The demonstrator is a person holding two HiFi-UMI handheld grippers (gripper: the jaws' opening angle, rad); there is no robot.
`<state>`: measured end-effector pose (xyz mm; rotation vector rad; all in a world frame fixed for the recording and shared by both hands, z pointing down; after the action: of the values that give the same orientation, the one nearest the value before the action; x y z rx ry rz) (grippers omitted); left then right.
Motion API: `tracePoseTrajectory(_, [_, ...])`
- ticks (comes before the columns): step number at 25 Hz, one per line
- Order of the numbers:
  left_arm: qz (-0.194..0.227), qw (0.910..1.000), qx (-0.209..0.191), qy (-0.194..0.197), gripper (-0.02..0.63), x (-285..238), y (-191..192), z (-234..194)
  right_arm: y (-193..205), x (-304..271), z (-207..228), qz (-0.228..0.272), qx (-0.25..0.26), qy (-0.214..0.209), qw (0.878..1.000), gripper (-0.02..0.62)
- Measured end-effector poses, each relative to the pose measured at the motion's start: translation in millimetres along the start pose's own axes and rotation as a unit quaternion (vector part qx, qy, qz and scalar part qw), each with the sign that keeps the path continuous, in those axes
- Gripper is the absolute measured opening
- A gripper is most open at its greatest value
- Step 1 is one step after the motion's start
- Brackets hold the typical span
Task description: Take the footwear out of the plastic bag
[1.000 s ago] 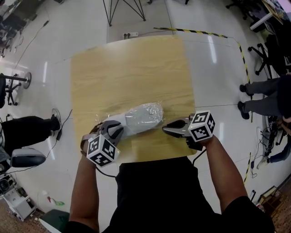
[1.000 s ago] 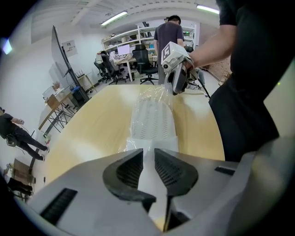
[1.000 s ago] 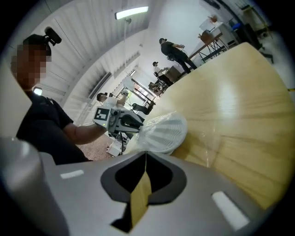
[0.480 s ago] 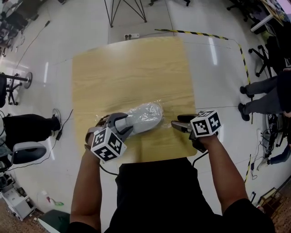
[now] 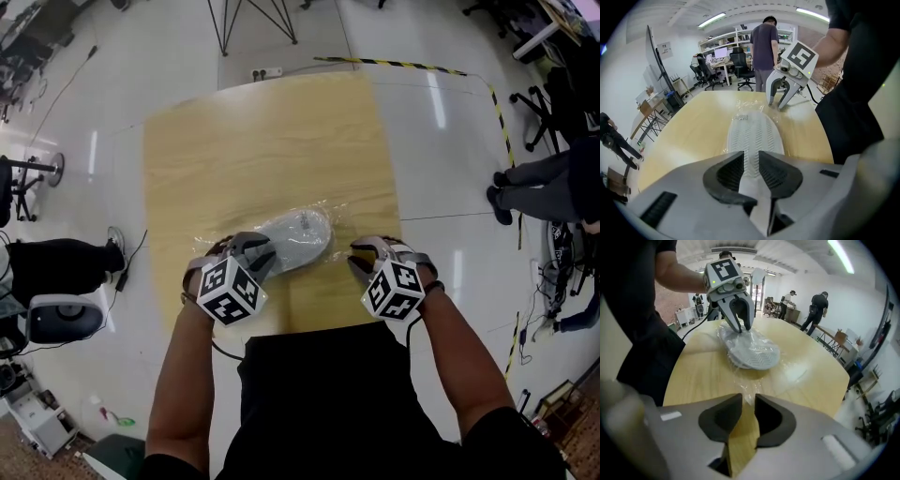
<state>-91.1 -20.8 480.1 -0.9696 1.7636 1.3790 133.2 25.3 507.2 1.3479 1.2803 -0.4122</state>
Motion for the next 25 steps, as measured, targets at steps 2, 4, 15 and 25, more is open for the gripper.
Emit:
tracePoseTrajectory(2, [0.001,1.0000,0.000,-0.004,0.093,0.7,-1.7,-0.2,-0.8,3.5,2.0,0.007,0.006,0.012,1.000,0.027])
tracePoseTrajectory(4, [0.001,0.9999,0.005,-0.012,0.070,1.2,-2.8,-2.1,0.1,11.6,2.4,0.017,0.013,0.021,1.000,0.009])
tracePoseTrajectory(15, [0.009,0.9997,0.002,-0.023,0.051,9.4,-3.1,3.5,28.5,38.2,6.2,0.012,-0.140,0.026,0.990,0.023])
tracePoseTrajectory(25, [-0.004,0.9995,-0.020,-0.026,0.057,16.0,-10.3,9.7,3.5,-16.7,52.2,0.032,-0.580,-0.154,0.799,0.075])
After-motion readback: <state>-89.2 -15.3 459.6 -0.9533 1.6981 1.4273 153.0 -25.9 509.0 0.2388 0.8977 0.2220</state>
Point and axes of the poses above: the fingertips, and each gripper's own axes: x backward along the fingers, z to its right, y out of its underside, the point moved 9 cm from there along x, backward along the fingers, and after that the axes turned 15 degrees about y, right-handed, at the moved point
